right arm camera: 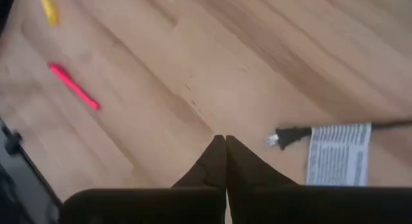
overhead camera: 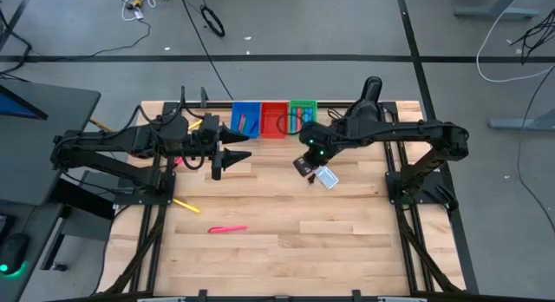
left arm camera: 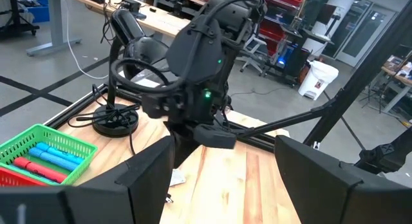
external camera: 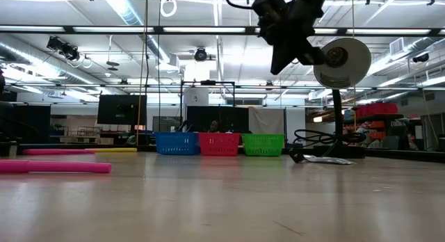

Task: Pick & Place Markers
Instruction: Put the bottom pink marker into the red bin

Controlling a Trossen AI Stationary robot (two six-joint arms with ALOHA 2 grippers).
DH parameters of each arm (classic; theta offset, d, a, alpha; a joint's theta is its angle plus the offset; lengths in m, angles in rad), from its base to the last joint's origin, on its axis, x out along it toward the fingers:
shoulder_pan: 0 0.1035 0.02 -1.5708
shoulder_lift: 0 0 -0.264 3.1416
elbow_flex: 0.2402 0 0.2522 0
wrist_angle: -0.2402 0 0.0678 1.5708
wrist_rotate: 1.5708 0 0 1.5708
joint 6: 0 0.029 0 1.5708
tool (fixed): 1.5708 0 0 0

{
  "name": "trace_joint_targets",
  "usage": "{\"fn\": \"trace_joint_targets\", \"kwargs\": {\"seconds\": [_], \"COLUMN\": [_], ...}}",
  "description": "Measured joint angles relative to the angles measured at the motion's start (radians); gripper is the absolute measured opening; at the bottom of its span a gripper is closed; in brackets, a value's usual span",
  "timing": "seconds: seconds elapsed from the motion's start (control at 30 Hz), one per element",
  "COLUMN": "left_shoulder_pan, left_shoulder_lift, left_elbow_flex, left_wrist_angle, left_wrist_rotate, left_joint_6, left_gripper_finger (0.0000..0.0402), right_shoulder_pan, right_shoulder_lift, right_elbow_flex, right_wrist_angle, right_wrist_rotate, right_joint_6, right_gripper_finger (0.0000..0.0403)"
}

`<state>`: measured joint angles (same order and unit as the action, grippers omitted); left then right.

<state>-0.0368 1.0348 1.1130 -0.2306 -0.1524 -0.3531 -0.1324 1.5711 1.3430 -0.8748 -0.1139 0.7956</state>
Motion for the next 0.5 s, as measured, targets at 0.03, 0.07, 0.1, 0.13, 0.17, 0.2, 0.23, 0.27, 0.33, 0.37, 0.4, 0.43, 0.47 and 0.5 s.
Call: {"fn": "trace_joint_targets", "kwargs": {"seconds": [0.03, 0.07, 0.1, 0.13, 0.17, 0.2, 0.23, 0.27, 0.33, 0.37, 0.4, 0.43, 0.47, 0.5], "left_shoulder_pan": [0.000, 0.000, 0.000, 0.000, 0.000, 0.000, 0.000, 0.000, 0.000, 0.000, 0.000, 0.000, 0.000, 0.000], "left_shoulder_lift": [0.000, 0.000, 0.000, 0.000, 0.000, 0.000, 0.000, 0.000, 0.000, 0.000, 0.000, 0.000, 0.000, 0.000], "left_elbow_flex": [0.000, 0.000, 0.000, 0.000, 0.000, 0.000, 0.000, 0.000, 0.000, 0.000, 0.000, 0.000, 0.000, 0.000], "left_wrist_angle": [0.000, 0.000, 0.000, 0.000, 0.000, 0.000, 0.000, 0.000, 0.000, 0.000, 0.000, 0.000, 0.000, 0.000], "left_wrist_rotate": [0.000, 0.000, 0.000, 0.000, 0.000, 0.000, 0.000, 0.000, 0.000, 0.000, 0.000, 0.000, 0.000, 0.000], "left_joint_6": [0.000, 0.000, 0.000, 0.000, 0.000, 0.000, 0.000, 0.000, 0.000, 0.000, 0.000, 0.000, 0.000, 0.000], "left_gripper_finger": [0.0275, 0.0275, 0.0275, 0.0275, 0.0275, 0.0275, 0.0275, 0.0275, 0.0275, 0.0275, 0.0275, 0.0275, 0.0275, 0.0275], "right_shoulder_pan": [0.004, 0.007, 0.008, 0.009, 0.009, 0.008, 0.008, 0.008, 0.010, 0.013, 0.017, 0.024, 0.033, 0.042], "right_shoulder_lift": [0.000, 0.000, 0.000, 0.000, 0.000, 0.000, 0.000, 0.000, 0.000, 0.000, 0.000, 0.000, 0.000, 0.000], "right_elbow_flex": [0.000, 0.000, 0.000, 0.000, 0.000, 0.000, 0.000, 0.000, 0.000, 0.000, -0.001, -0.001, -0.001, -0.001], "right_wrist_angle": [0.003, 0.003, 0.002, 0.000, -0.005, -0.015, -0.028, -0.043, -0.078, -0.099, -0.115, -0.129, -0.144, -0.157], "right_wrist_rotate": [0.000, 0.000, 0.001, 0.000, 0.000, 0.000, 0.002, 0.003, 0.005, 0.007, 0.013, 0.028, 0.049, 0.073], "right_joint_6": [-0.039, -0.075, -0.098, -0.116, -0.135, -0.155, -0.177, -0.197, -0.230, -0.254, -0.287, -0.308, -0.326, -0.342], "right_gripper_finger": [0.0001, 0.0001, 0.0000, 0.0001, 0.0004, 0.0008, 0.0015, 0.0024, 0.0044, 0.0055, 0.0064, 0.0070, 0.0072, 0.0068]}}
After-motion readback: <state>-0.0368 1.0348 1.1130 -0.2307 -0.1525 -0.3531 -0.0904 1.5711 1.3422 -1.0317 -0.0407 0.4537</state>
